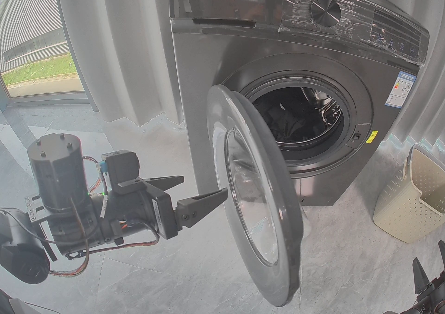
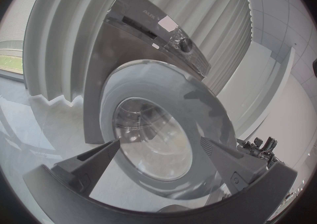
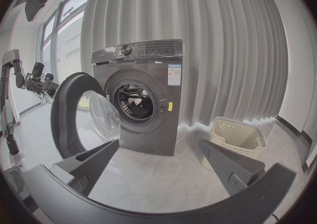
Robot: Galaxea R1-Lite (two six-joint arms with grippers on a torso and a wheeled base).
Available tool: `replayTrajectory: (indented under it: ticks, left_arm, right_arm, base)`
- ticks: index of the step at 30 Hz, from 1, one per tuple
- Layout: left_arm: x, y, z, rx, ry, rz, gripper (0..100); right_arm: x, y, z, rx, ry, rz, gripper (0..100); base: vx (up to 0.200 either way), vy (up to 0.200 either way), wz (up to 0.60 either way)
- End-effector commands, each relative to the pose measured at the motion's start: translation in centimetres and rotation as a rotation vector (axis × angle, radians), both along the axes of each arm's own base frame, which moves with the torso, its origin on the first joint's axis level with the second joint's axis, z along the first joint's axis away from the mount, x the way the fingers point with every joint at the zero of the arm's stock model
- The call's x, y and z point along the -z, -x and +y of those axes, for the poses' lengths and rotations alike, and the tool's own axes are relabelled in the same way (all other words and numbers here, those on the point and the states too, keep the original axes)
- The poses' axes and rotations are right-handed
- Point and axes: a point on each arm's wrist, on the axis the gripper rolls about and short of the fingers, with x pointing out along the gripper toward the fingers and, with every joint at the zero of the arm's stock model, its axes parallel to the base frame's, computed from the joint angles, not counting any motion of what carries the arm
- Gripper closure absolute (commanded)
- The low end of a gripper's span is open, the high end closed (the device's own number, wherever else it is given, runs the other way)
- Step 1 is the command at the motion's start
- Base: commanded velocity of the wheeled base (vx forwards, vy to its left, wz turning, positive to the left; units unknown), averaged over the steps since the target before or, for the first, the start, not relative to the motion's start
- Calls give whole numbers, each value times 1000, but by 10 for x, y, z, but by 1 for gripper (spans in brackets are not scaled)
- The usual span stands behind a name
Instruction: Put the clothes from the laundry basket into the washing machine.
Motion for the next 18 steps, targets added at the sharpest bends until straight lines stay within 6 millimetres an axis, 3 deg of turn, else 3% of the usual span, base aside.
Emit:
replayTrajectory:
  ticks: [1, 4, 8, 11, 18]
  left_arm:
    - [2, 27, 27, -38, 4, -19, 0]
    - [2, 46, 48, -92, 4, -55, 0]
    - [11, 80, 101, -329, -80, -173, 0]
    - [11, 91, 113, -376, -75, -208, 0]
    - [27, 147, 143, -498, -110, -283, 0]
  right_arm:
    - [5, -1, 0, 0, 0, 16, 0]
    - [5, -1, 0, 0, 0, 16, 0]
    - [5, -1, 0, 1, 2, 18, 0]
    - [5, -1, 0, 0, 2, 18, 0]
    - [5, -1, 0, -5, -1, 15, 0]
  base:
    - [0, 0, 0]
    - [0, 0, 0]
    - [0, 0, 0]
    - [0, 0, 0]
    - [0, 0, 0]
